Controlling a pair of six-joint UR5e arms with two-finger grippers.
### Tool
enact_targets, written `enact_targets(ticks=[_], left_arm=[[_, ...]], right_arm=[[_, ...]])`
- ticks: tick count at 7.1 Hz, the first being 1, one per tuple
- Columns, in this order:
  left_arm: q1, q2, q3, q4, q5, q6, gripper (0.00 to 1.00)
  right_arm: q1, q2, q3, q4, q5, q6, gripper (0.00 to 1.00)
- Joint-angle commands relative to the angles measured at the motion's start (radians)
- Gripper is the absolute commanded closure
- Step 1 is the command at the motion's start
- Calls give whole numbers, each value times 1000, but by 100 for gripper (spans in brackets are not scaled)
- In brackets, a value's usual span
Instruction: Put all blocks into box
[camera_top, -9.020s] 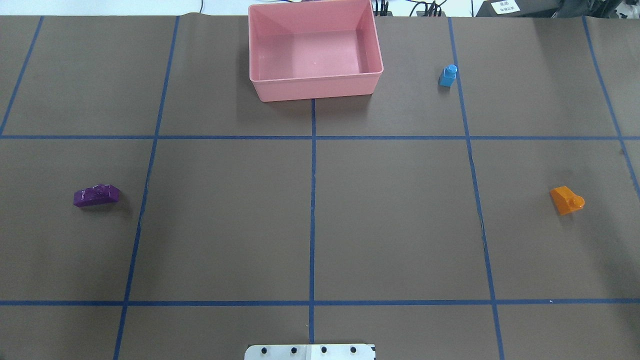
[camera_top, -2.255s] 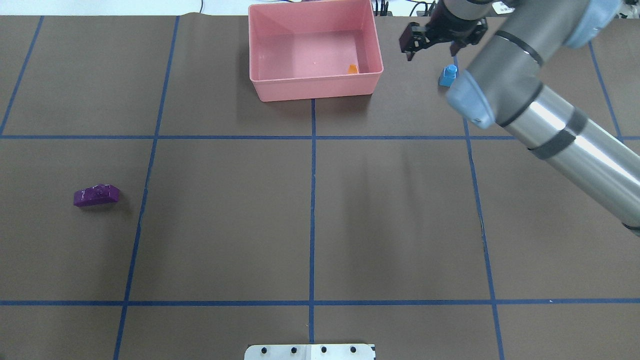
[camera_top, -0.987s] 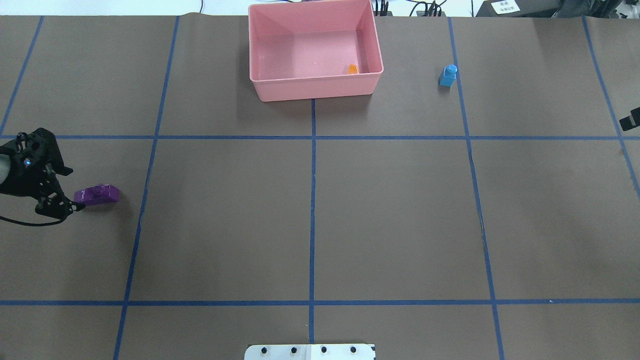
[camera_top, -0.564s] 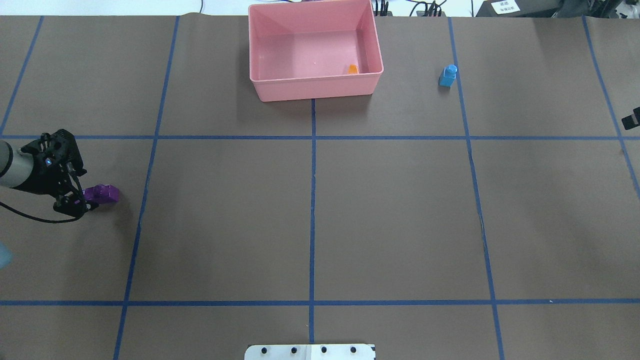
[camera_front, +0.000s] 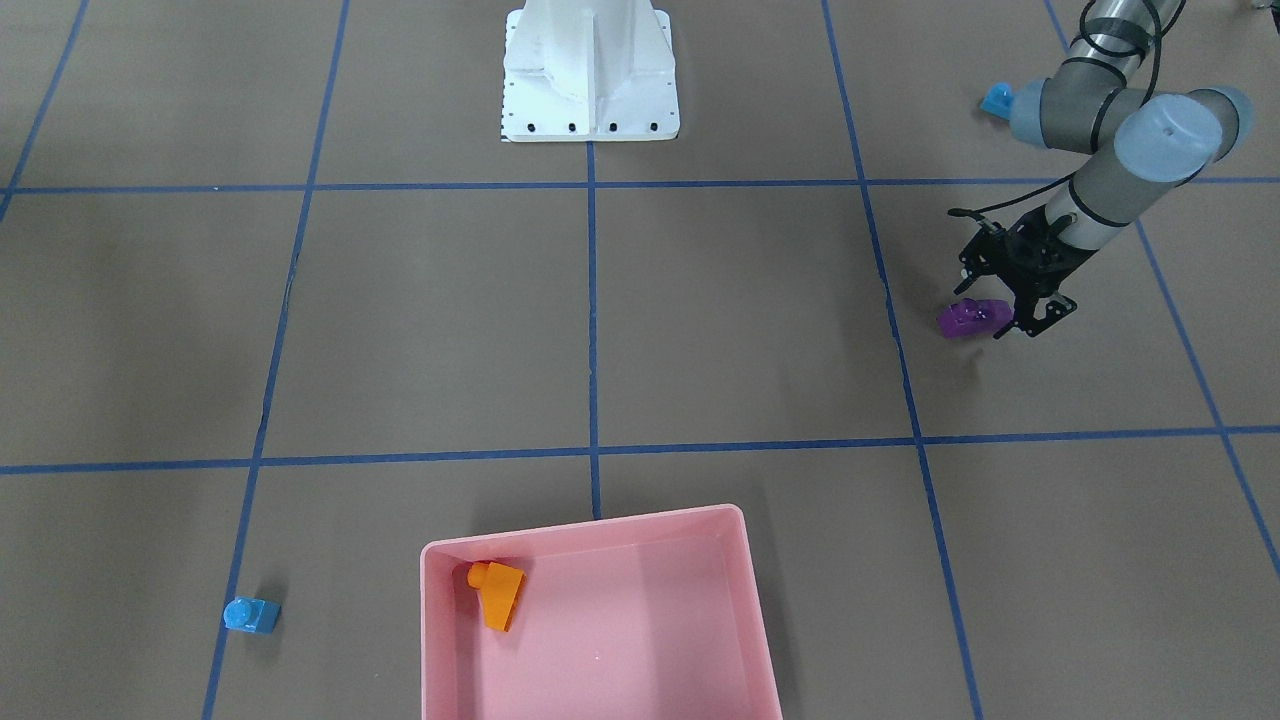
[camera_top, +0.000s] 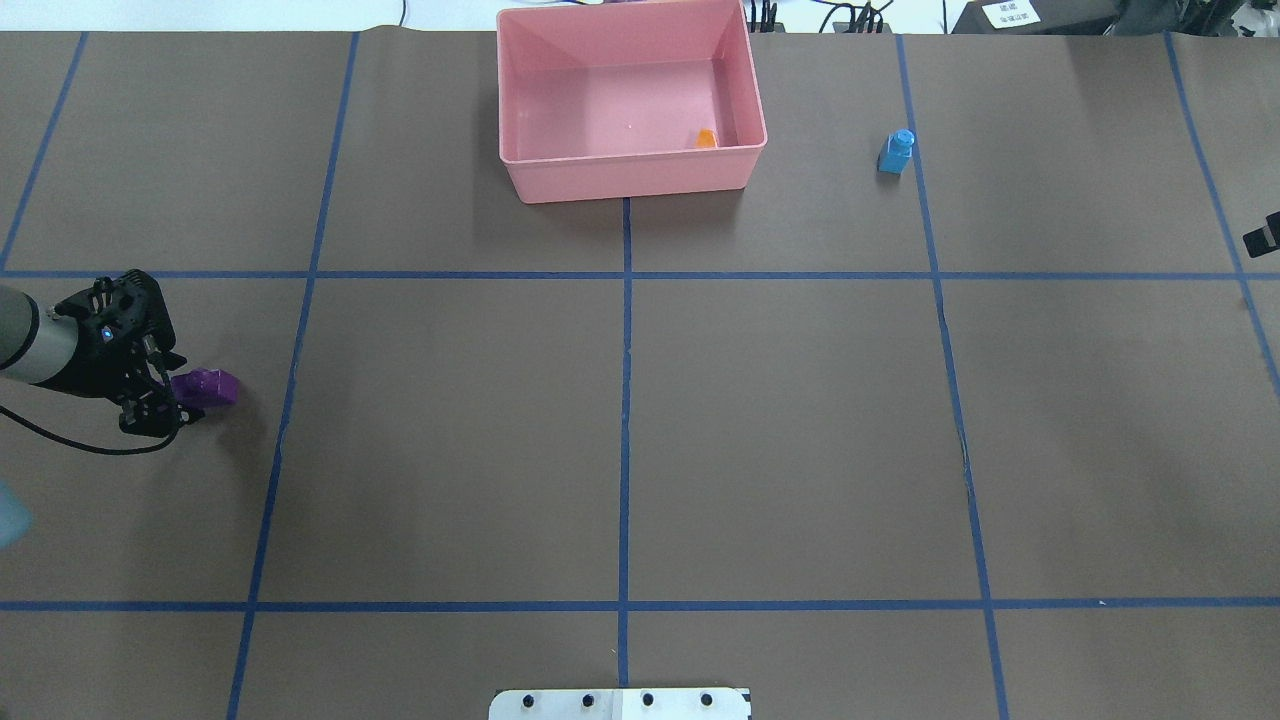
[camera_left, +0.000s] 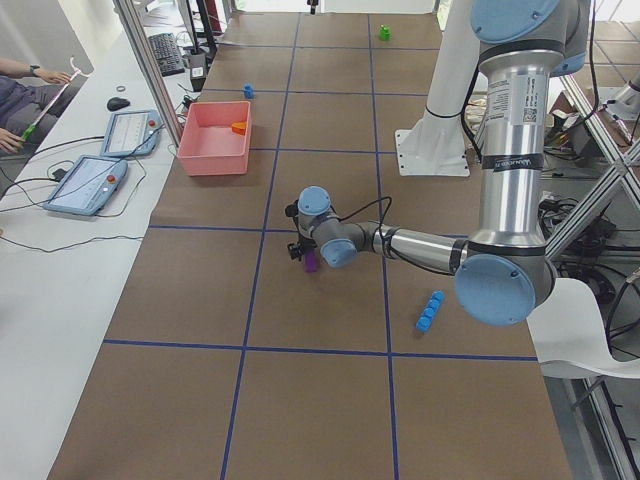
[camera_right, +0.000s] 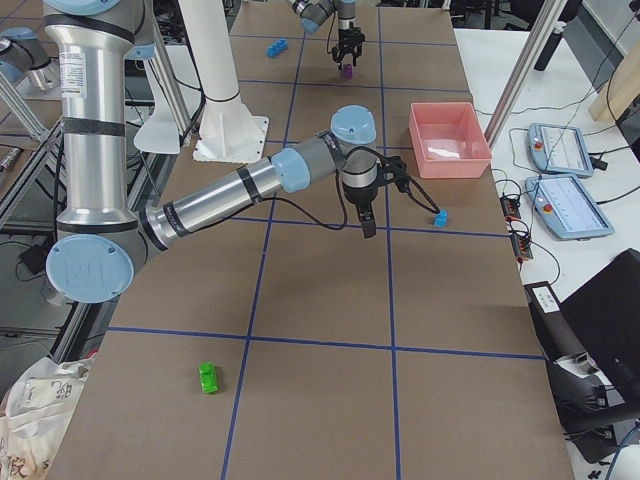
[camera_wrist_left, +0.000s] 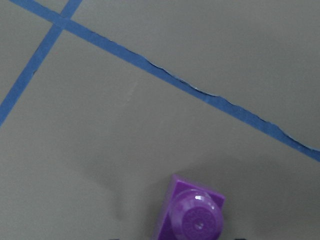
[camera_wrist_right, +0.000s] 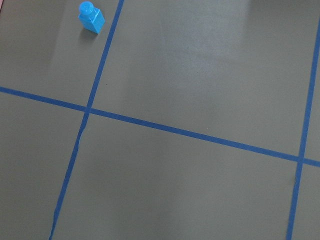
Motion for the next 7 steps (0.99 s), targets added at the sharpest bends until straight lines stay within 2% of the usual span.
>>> enact_targets(ticks=[1,2,3,5,7], left_arm=[[-1,1,-11,-7,-3,-6,100],[-7,2,-30,-7,-3,-43,100],[-13,5,-79,-7,-1,-186,100],[-57,-2,-202,-1,8,-671,100],[-71,-150,-210,56,98,-1080,100]], right_arm=[[0,1,-1,0,0,0,0],[0,3,-1,0,-2,0,0],[0,4,-3,2,-2,0,0],[-2,10,-14,5,-9,0,0],[-2,88,-94,8,-8,2,0]])
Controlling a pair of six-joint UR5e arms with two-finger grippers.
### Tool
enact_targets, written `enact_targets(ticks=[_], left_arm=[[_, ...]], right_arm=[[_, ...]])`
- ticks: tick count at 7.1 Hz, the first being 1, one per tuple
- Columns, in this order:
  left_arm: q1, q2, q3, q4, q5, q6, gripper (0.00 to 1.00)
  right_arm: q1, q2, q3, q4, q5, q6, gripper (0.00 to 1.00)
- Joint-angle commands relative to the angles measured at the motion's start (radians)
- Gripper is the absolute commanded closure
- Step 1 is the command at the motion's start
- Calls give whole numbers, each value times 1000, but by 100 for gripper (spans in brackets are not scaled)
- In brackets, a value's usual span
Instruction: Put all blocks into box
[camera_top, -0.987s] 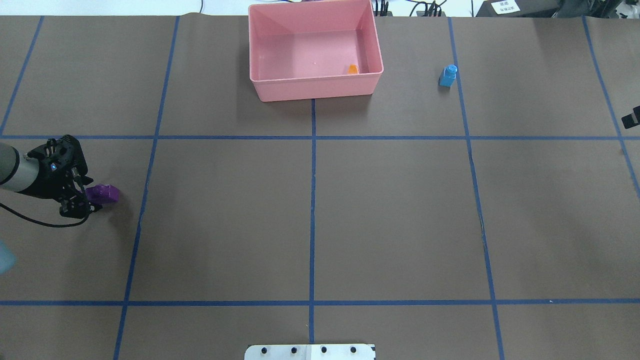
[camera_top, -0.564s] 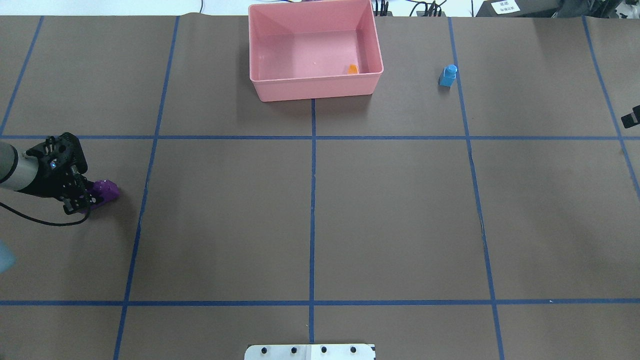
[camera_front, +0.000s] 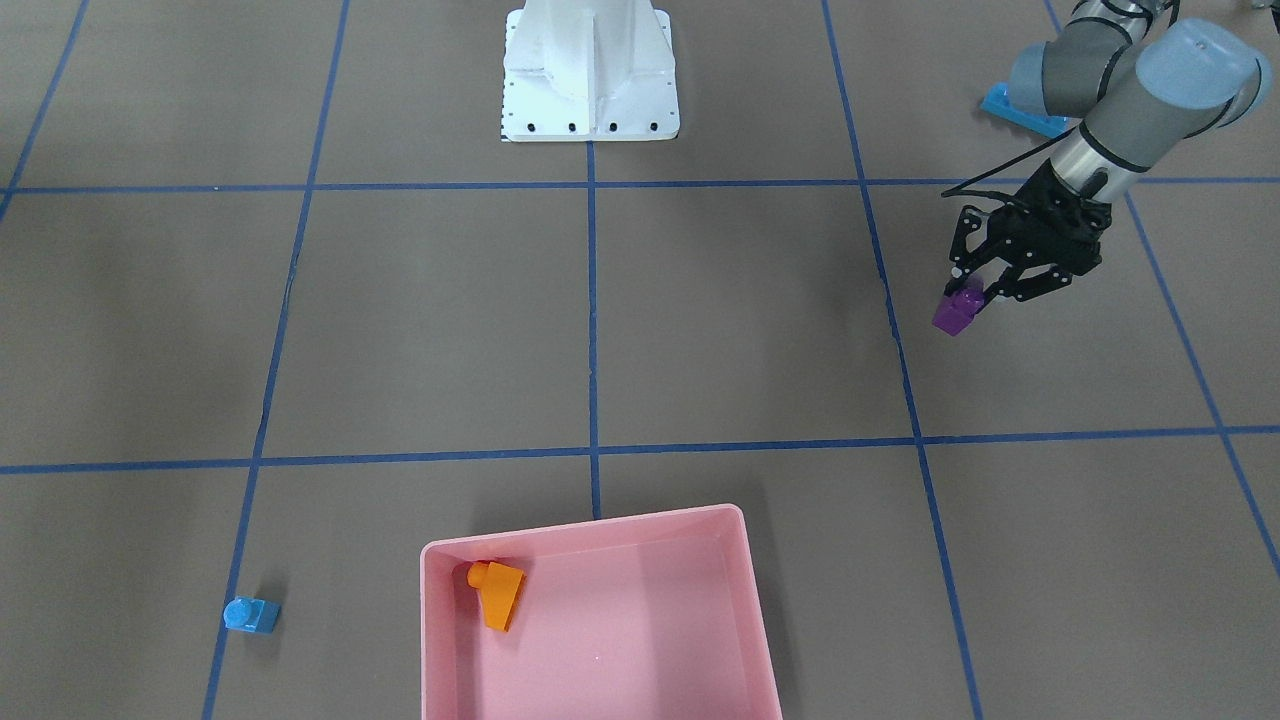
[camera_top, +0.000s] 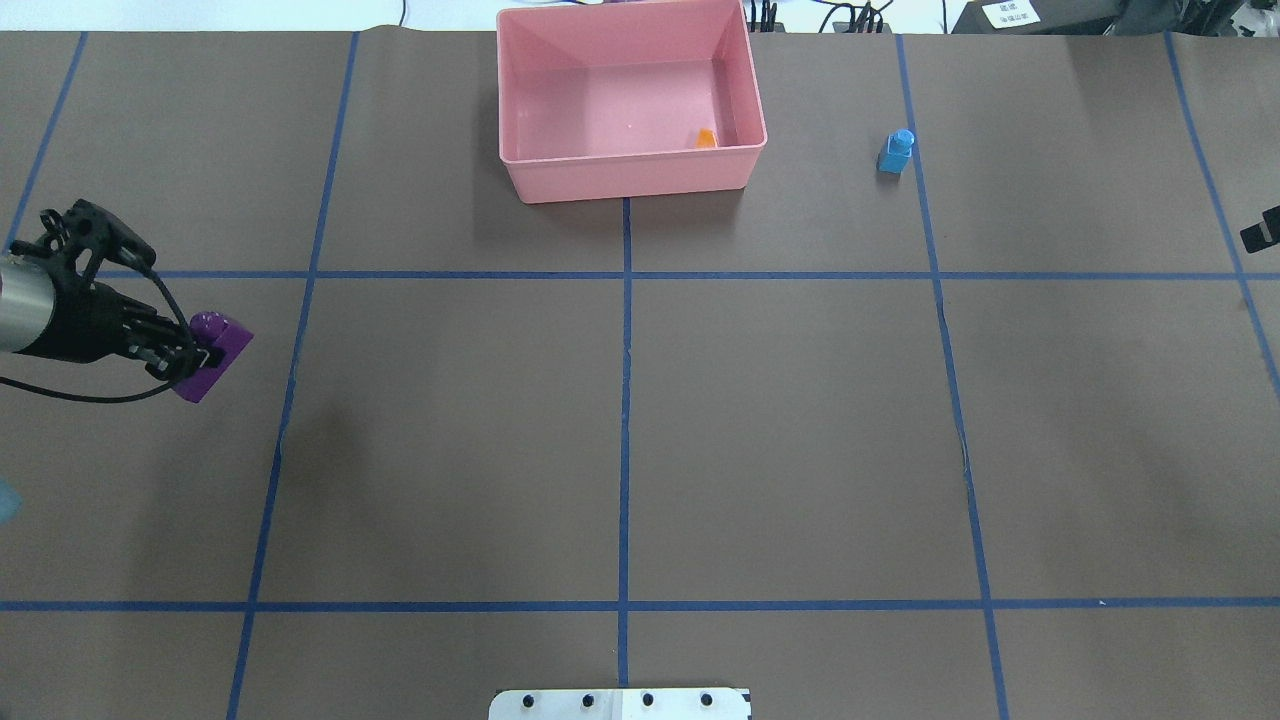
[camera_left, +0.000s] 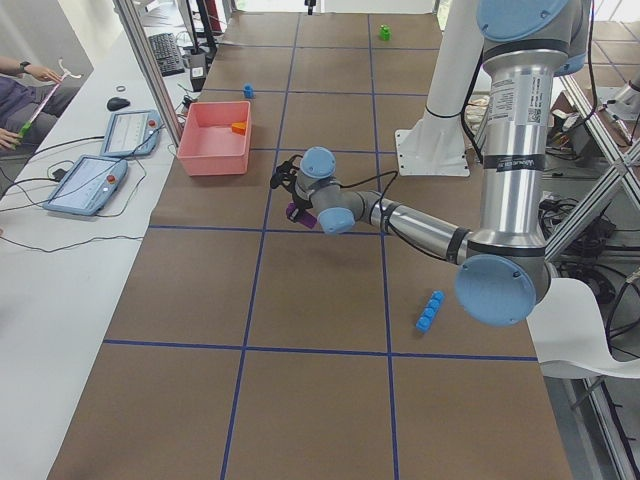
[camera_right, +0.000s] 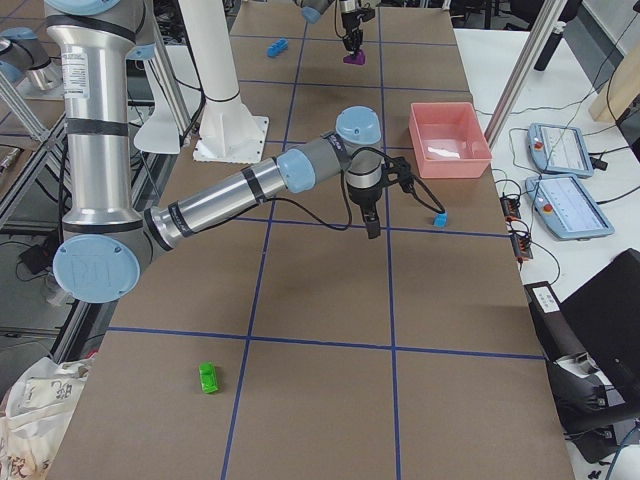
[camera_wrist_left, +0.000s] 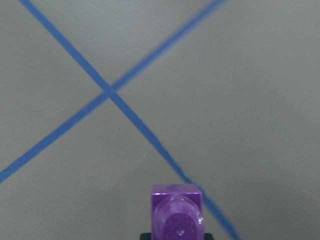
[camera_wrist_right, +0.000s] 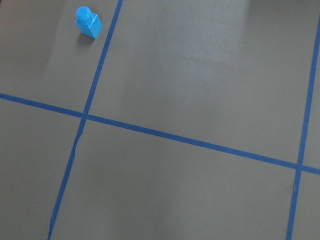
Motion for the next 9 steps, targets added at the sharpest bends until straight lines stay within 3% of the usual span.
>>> enact_targets(ticks=[1,2,5,7,8,9], left_arm=[[-8,-232,-5,168,118,-427,100],[-8,-380,42,276,172,-555,100],[-8,-790,477,298,266,-616,100],[5,-984,758,286,355,-639,100],[40,-1006,805,280,398,-637,90],[71,-1006,805,280,403,-627,41]], right_arm=[[-2,111,-117,4,0,4,0],[-2,186,-195,6,-1,5,0],[-25,402,-420,9,-14,13,0],[-55,534,-584,10,-41,16,0],[-83,578,-640,15,-55,40,0],[-100,589,-688,68,-72,54,0]])
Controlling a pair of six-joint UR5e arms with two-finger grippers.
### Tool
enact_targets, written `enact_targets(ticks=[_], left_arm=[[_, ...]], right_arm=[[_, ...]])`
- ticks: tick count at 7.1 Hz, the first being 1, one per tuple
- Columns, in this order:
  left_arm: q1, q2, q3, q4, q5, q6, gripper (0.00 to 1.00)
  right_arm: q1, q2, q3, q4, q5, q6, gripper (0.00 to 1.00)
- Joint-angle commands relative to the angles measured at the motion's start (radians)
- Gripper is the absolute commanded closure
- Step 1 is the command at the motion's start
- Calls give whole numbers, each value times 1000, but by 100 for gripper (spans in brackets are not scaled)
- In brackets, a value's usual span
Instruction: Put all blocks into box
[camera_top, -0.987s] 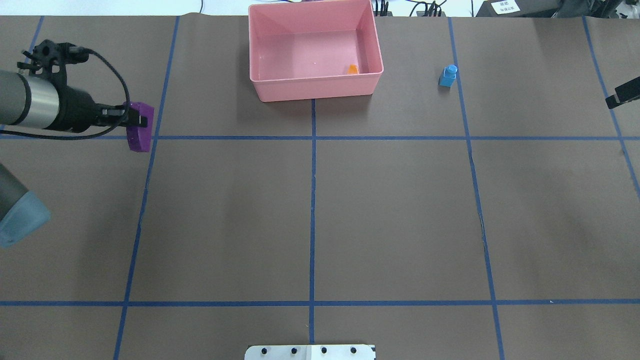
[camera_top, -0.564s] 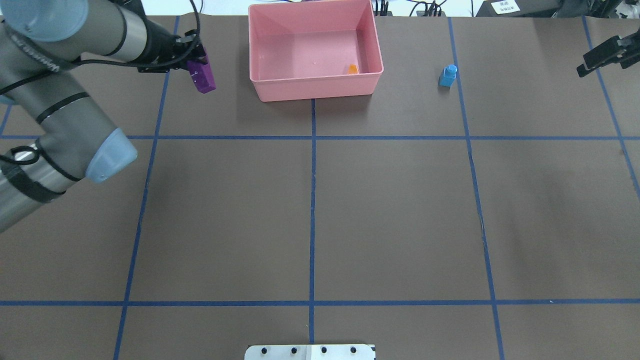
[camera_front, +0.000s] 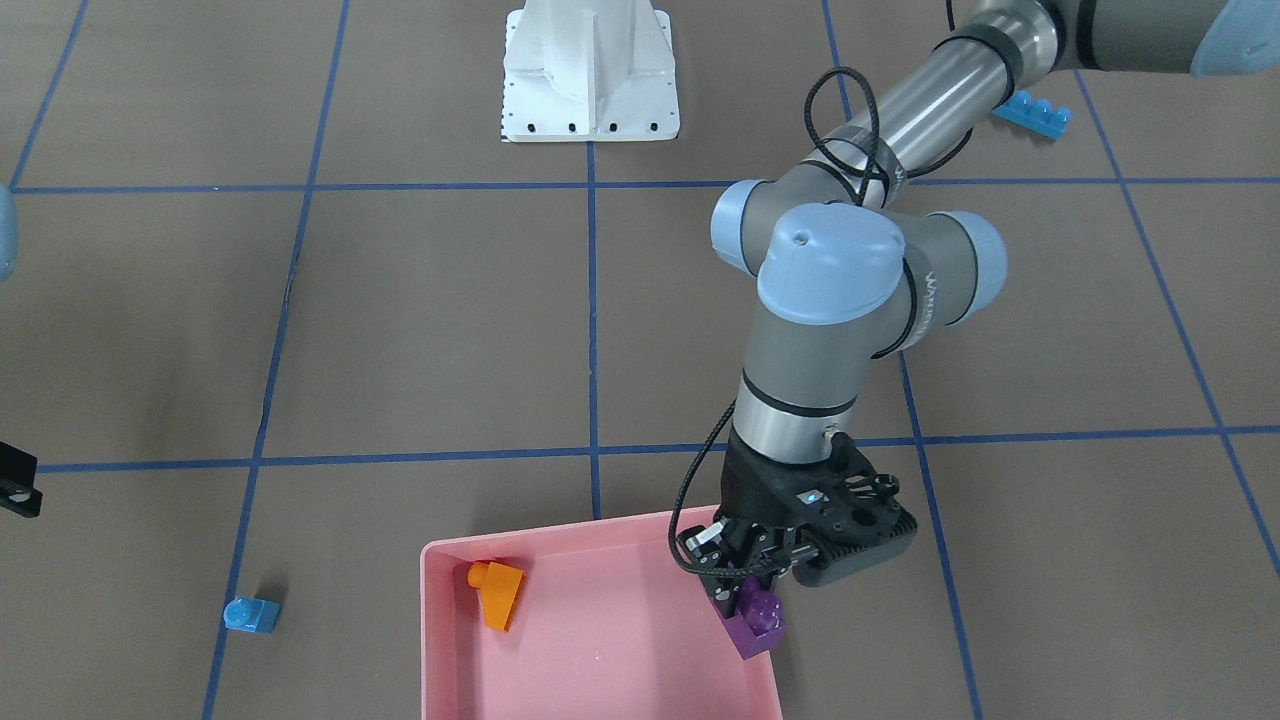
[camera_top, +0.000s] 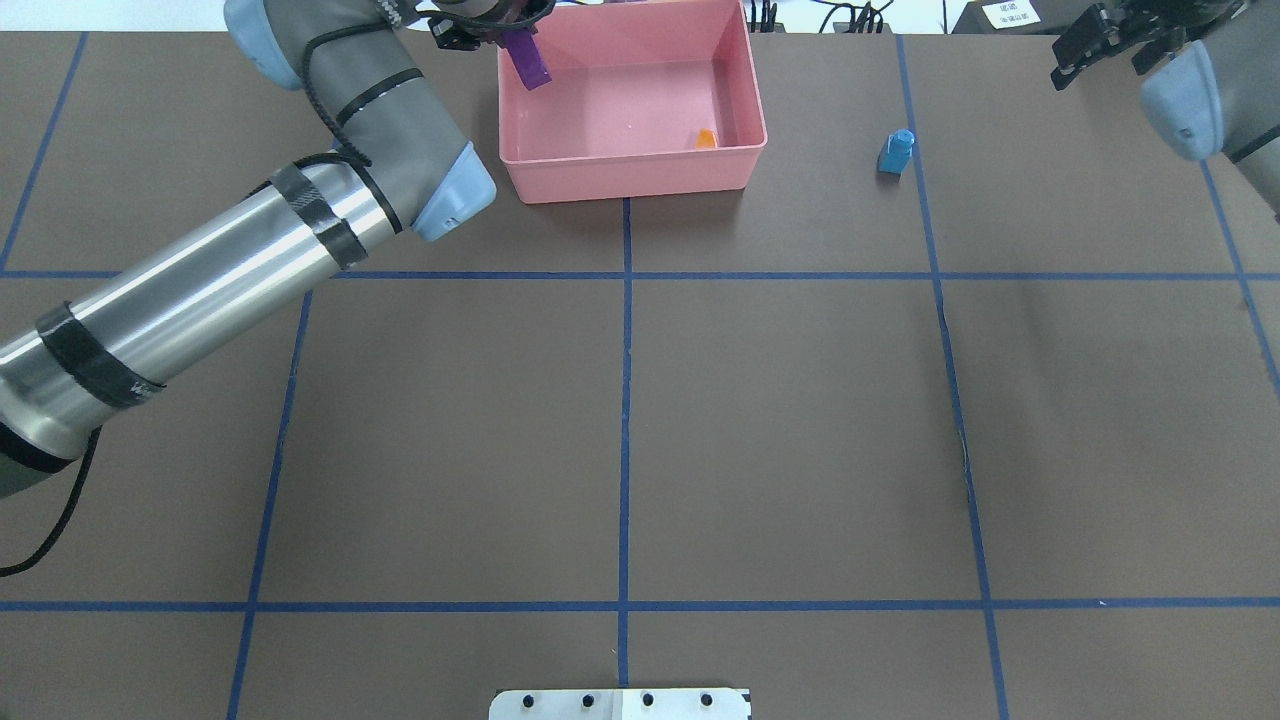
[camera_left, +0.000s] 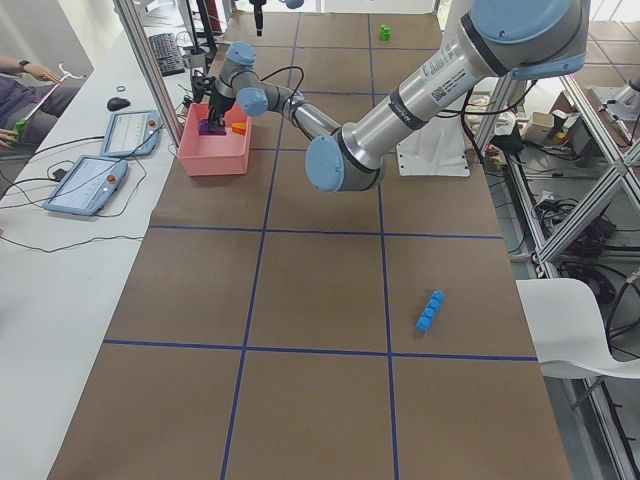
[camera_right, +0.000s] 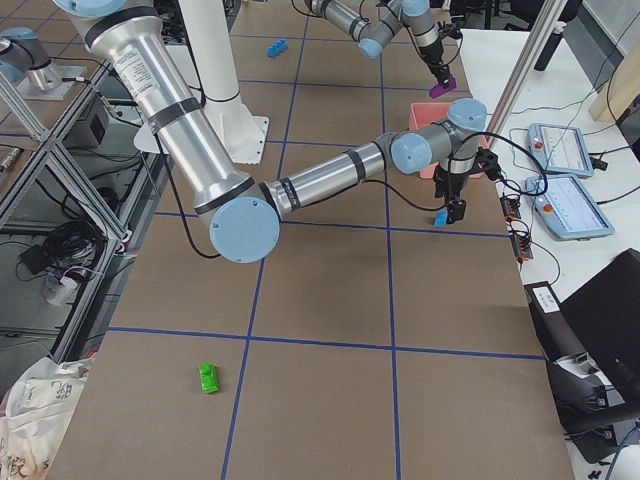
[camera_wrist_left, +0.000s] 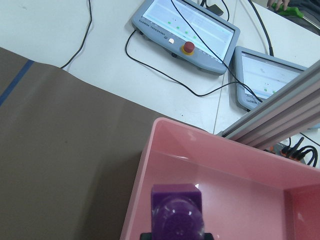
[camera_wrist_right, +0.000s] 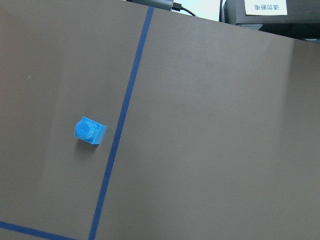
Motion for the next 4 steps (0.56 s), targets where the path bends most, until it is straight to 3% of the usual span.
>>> enact_targets(ticks=[1,3,4], left_arm=[[67,-20,24,-1,46,11,0],[67,12,-71,11,39,103,0],[67,99,-153,12,36,175,0]], right_arm=[[-47,33,-112,123,-21,84,0],[-105,76,-184,198,-86,202,0],[-145,96,-221,249,-123,298,1]])
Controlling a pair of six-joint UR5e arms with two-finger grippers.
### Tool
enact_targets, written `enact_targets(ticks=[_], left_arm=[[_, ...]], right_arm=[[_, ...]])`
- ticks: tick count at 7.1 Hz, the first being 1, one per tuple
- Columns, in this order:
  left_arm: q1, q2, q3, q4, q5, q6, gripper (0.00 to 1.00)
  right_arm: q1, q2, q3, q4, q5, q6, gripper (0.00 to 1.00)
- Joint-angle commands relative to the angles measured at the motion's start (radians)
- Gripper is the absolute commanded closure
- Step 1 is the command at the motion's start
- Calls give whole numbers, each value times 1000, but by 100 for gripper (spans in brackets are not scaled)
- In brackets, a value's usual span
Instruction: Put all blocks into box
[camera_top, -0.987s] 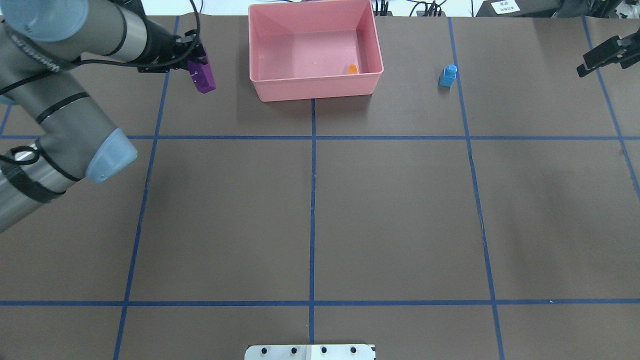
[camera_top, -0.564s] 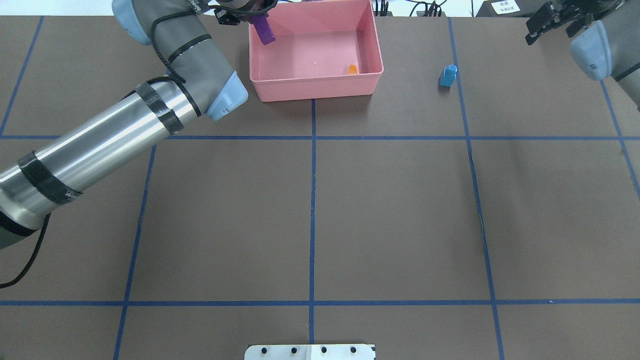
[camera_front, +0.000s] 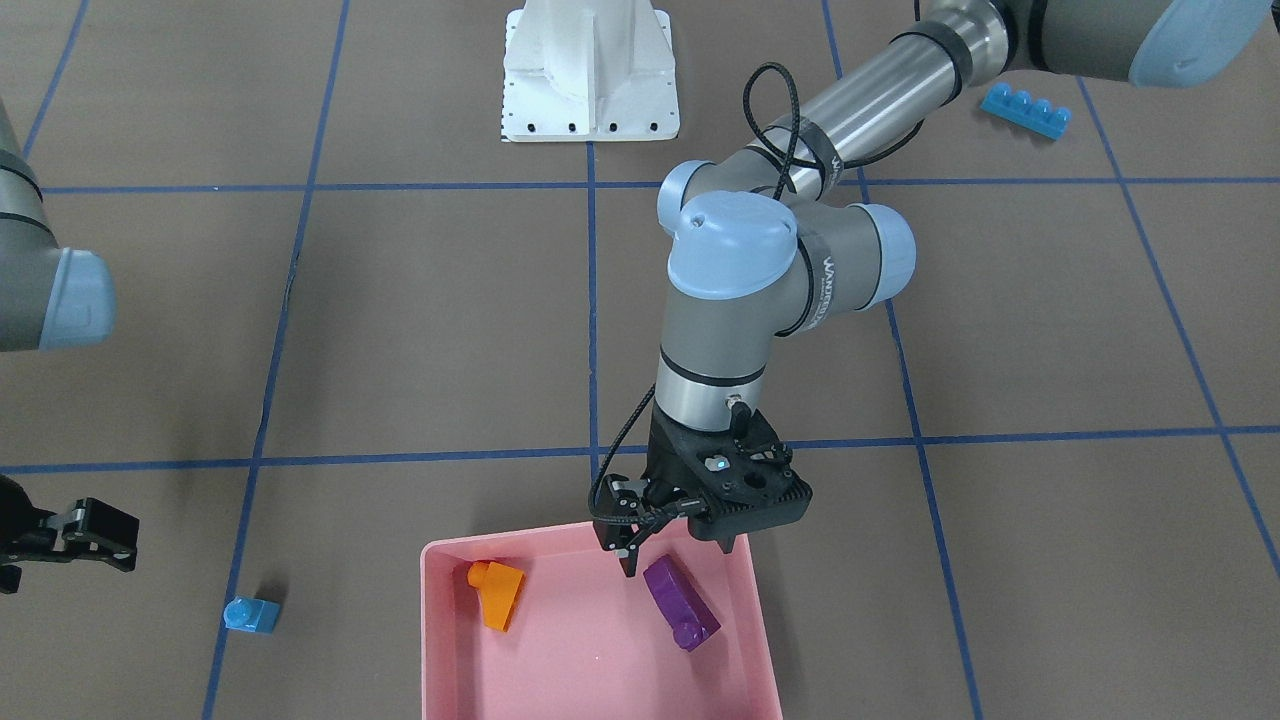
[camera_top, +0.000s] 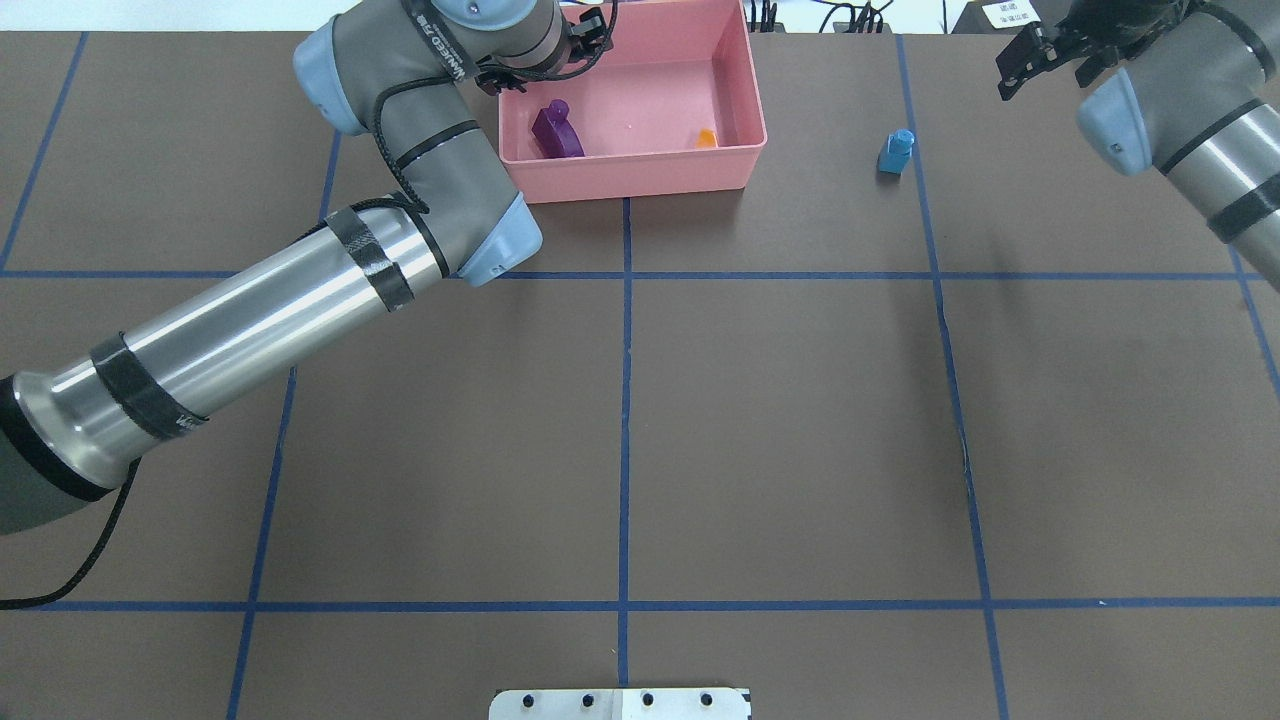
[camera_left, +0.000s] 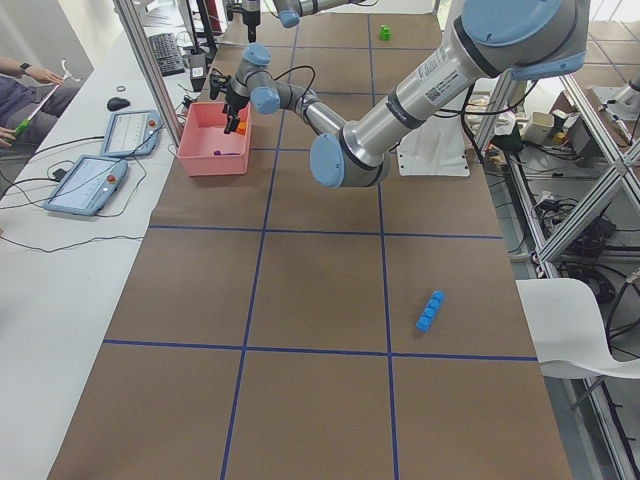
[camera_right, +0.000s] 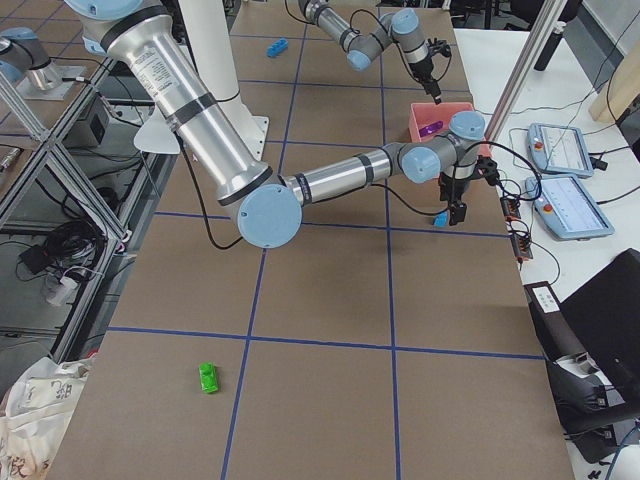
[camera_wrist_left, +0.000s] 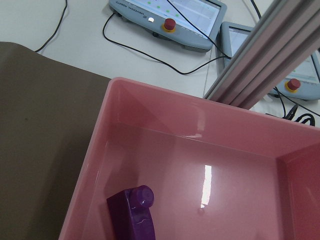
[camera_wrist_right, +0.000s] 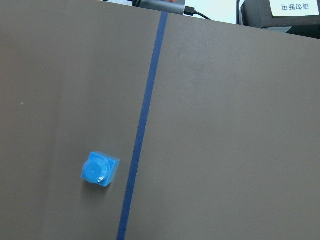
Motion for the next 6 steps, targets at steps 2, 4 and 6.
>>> enact_targets(ticks=[2,4,6], left_arm=[[0,195,-235,4,-38,122,0],[1,197,-240,4,-39,120,0],[3,195,-242,4,-37,117,0]], right_arm=[[-116,79,-174,224,-141,318,1],[-173,89,-262,368,-235,471,3],[-220,89,-276,398,-316,560,4]])
